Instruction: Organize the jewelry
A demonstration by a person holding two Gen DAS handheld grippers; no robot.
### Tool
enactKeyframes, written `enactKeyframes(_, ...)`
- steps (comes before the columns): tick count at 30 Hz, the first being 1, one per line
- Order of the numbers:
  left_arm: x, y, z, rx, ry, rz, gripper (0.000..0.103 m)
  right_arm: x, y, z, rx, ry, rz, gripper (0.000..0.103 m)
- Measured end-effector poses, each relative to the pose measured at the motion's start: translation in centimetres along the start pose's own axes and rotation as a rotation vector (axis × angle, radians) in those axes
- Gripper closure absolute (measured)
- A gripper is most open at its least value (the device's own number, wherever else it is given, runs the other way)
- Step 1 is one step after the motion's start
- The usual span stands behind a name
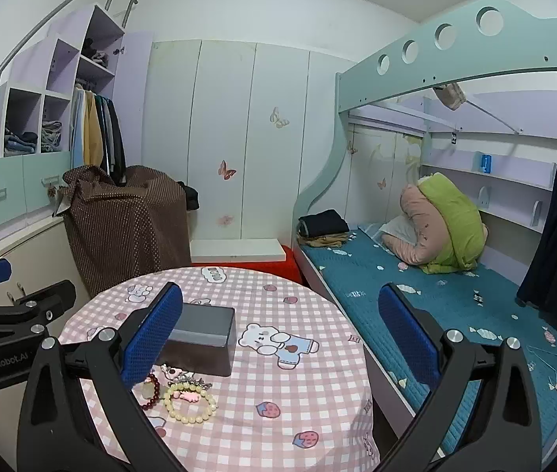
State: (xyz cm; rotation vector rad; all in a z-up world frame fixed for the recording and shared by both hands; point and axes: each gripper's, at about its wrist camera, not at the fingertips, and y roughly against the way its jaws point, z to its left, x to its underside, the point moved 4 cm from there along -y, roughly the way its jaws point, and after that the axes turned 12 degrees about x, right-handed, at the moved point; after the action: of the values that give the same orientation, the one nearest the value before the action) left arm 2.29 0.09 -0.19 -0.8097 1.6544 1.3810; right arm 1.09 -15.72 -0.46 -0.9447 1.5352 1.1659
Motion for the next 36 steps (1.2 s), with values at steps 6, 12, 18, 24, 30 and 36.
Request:
enactKeyframes(6, -0.23, 0.05, -0.18, 0.001, -0.002, -0.005, 0.012, -0.22, 0.11, -0.18, -0.001, -0.008, -0.007, 0.007)
enactKeyframes(12, -0.69, 0.19, -0.17, 0.003, 0.0, -0.012, 0.012, -0.4, 0.2, -0.29, 0.0, -0.015, -0.014, 0.007)
enactKeyframes(18, -0.68, 0.38, -0.24, 0.001, -0.002, -0.017, 0.012, -0.4, 0.3, -0.32, 0.0, -0.017, -0.012, 0.007)
enactKeyframes(24, -0.68, 0.41, -0.09, 0.0, -0.003, -0.017, 0.012, -0.37, 0.34, -0.39, -0.003, -0.021, -0.011, 0.007)
enactKeyframes(30, -0.66, 0.54, -0.07, 0.001, -0.007, -0.017, 0.012, -0.46, 0.37, -0.61, -0.001, -0.033, -0.01, 0.007)
enactKeyframes(36, -0.64, 0.55, -0.3, 0.005, -0.011, -0.013, 0.012, -0.32, 0.12, -0.84, 0.002, -0.04, 0.001, 0.007)
